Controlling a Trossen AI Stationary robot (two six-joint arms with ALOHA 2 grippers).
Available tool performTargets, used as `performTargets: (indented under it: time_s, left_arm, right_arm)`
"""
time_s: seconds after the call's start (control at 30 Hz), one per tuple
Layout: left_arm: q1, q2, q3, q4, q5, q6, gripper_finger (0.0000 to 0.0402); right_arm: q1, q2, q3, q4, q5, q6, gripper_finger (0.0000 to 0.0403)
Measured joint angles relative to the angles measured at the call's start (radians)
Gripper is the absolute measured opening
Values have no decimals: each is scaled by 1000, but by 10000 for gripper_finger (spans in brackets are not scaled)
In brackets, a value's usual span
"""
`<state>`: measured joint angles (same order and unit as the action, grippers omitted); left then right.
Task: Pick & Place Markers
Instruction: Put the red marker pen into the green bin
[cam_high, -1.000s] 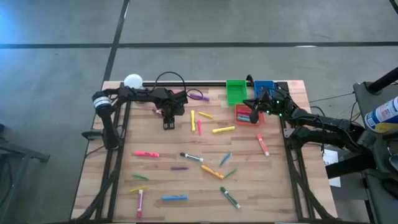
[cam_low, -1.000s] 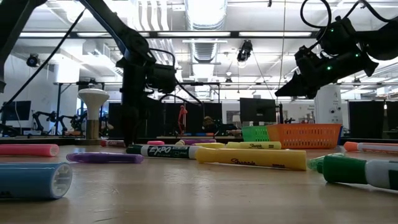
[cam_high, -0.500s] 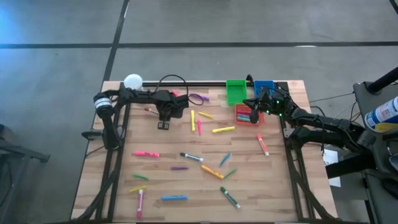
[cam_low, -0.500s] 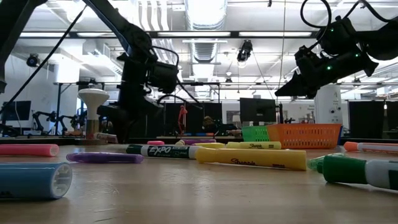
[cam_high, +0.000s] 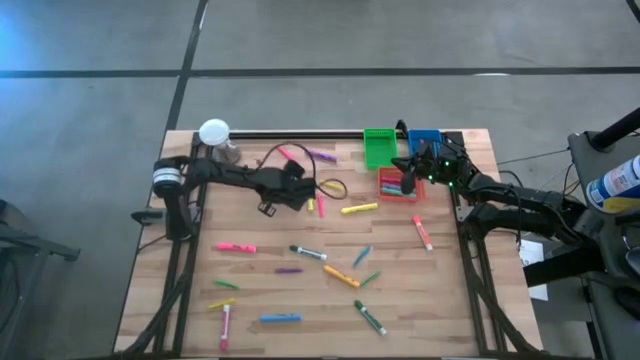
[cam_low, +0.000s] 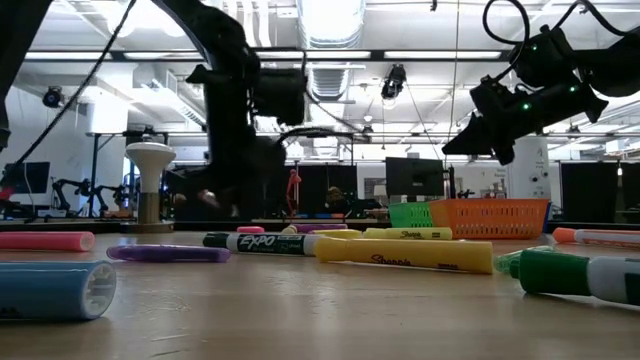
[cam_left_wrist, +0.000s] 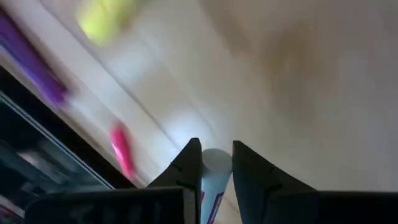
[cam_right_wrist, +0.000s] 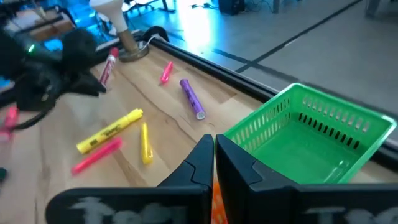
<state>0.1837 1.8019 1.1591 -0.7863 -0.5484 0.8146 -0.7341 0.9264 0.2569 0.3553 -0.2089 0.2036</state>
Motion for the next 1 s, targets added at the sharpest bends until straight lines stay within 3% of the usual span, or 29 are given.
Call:
performTargets:
  time_s: [0.47, 0.6, 0.8, 1.0]
  left_arm:
    - [-194, -1, 0, 323, -93, 93, 54]
    - [-251, -1, 0, 384, -93, 101, 54]
    - [-326, -2, 0, 455, -136, 112, 54]
    - [-392, -2, -1, 459, -204, 153, 54]
  right_arm:
    - [3, 103, 37, 20, -29, 188, 13]
    - [3, 183, 46, 108, -122, 238, 13]
    - [3, 349, 46, 389, -277, 370, 15]
    - [7, 501, 80, 594, -425, 525, 63]
